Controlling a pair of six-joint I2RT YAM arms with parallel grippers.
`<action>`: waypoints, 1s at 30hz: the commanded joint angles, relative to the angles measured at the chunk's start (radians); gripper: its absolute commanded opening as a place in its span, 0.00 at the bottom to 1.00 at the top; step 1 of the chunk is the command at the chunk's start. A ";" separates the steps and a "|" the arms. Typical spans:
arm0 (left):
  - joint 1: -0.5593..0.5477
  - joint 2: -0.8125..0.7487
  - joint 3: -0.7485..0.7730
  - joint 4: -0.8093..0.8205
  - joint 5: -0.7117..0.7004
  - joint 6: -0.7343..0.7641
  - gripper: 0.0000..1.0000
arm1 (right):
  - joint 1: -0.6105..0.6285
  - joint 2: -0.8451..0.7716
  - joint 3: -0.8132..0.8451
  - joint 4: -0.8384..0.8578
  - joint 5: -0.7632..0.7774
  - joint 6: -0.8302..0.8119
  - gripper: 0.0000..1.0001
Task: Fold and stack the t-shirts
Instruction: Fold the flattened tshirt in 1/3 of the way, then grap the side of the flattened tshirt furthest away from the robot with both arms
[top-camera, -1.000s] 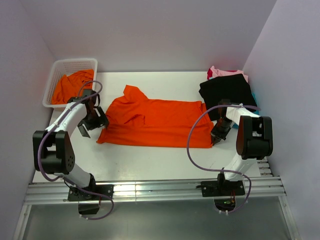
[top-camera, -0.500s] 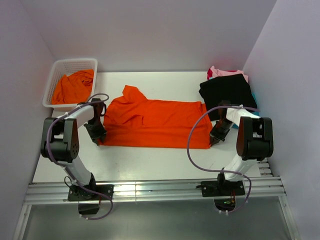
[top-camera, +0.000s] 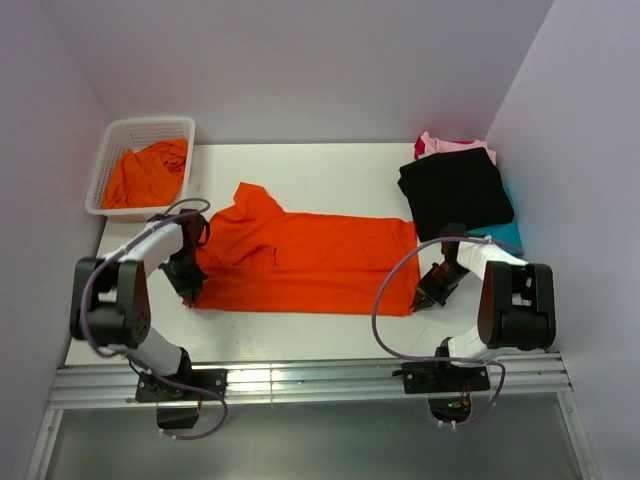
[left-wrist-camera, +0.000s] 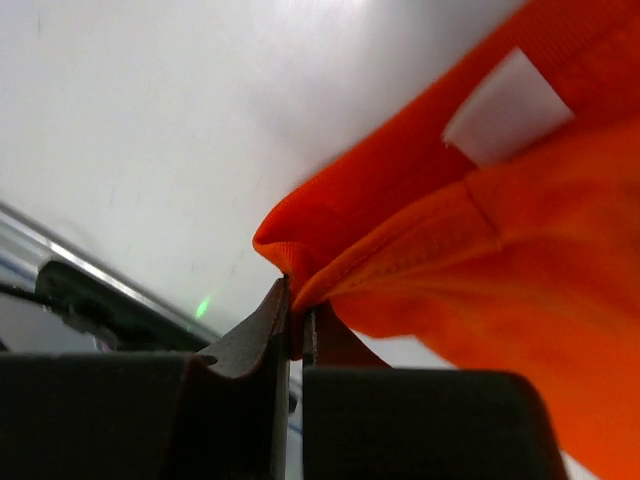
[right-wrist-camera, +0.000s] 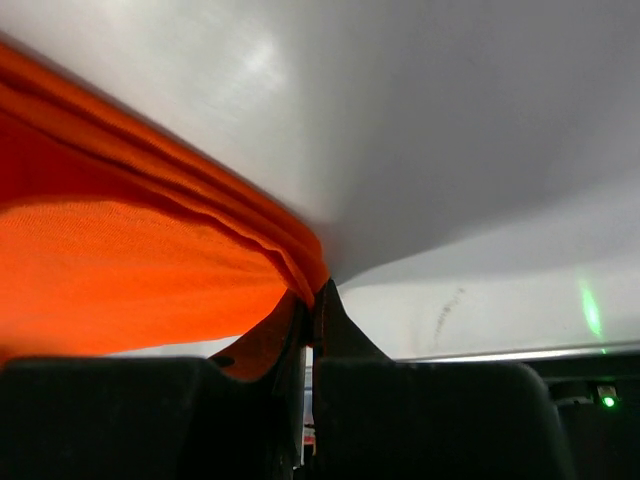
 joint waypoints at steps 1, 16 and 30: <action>-0.037 -0.171 -0.060 -0.130 0.056 -0.085 0.00 | -0.014 -0.053 -0.047 -0.067 0.025 0.027 0.00; -0.079 -0.444 0.140 -0.340 0.310 -0.163 1.00 | -0.023 -0.204 0.090 -0.371 0.128 0.039 0.50; -0.059 0.332 0.913 0.057 0.255 0.113 1.00 | -0.014 -0.153 0.418 -0.383 0.092 -0.005 0.52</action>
